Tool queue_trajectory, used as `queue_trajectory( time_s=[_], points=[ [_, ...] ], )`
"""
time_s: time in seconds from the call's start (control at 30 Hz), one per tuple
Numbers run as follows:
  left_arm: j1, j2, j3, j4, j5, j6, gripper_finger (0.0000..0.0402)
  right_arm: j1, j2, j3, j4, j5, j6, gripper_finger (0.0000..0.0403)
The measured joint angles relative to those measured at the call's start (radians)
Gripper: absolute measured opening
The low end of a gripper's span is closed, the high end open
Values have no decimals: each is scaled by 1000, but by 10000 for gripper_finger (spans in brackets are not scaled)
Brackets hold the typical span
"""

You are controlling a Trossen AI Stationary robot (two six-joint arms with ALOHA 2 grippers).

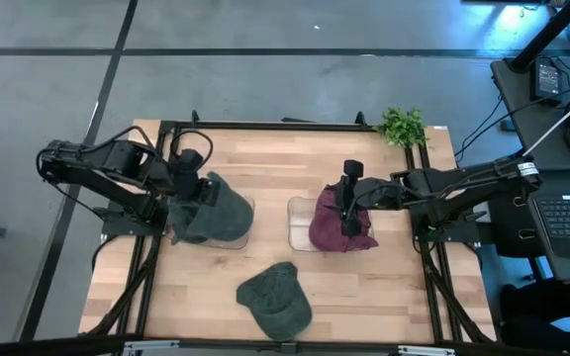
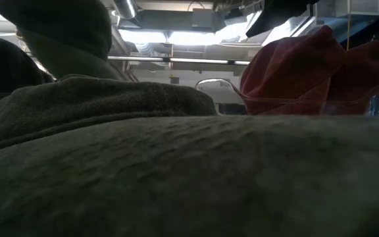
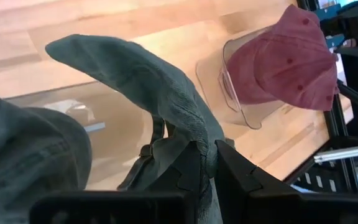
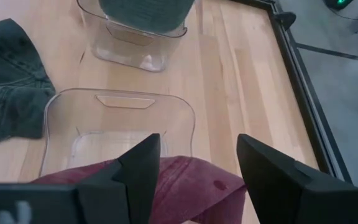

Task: Pick & Place hat
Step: Put the left black cap into the left transparent bin

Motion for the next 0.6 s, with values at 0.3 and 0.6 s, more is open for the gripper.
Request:
queue_trajectory(
  time_s=[0.3,0.6],
  points=[
    [0,-20,0,-39,-10,-16,22,0,0,0,0,0,0,211],
    [0,24,0,-83,-25,-140,27,0,0,0,0,0,0,211]
  ],
)
